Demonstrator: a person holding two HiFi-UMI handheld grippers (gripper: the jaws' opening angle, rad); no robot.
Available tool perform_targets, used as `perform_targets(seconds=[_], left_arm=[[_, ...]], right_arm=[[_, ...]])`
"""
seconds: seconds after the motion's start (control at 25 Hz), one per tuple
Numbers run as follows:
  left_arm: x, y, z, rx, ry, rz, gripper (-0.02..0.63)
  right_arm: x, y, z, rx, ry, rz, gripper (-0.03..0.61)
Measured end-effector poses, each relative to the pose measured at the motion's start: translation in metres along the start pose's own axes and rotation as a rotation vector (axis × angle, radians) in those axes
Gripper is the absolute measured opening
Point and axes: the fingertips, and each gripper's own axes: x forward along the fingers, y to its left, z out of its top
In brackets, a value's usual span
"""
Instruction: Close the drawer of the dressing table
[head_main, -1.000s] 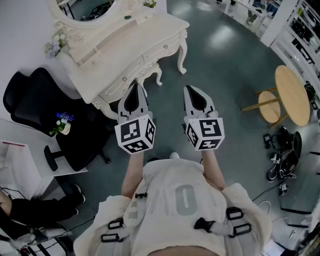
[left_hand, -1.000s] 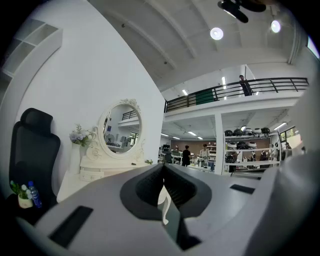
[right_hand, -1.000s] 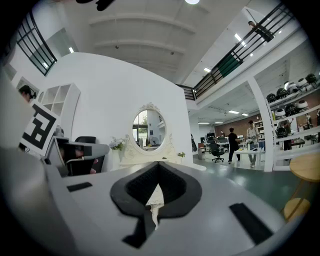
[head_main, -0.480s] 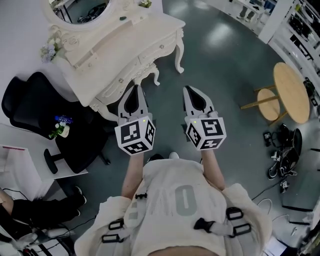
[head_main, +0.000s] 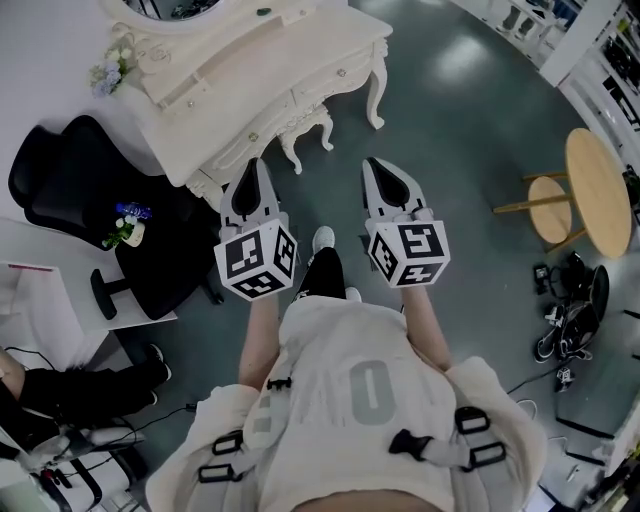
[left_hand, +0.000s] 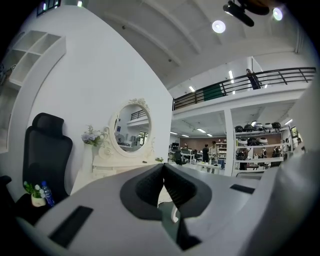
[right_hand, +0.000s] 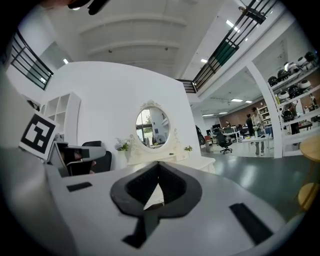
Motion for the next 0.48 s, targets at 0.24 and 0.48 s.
perform_targets(seconds=[0.24,0.48], left_arm=[[0.028,0.004,0.006,-0.007,-0.023,-0.011,0.020],[0.064,-0.006,0.014,-0.001,-0.048,-0.051,0.020]], right_arm=[[0.026,-0.005,0.008,-0.055,0.006,0.011,0.009],[0.048,-0.018,0.023,-0.105,-0.013,0.002,0.009]])
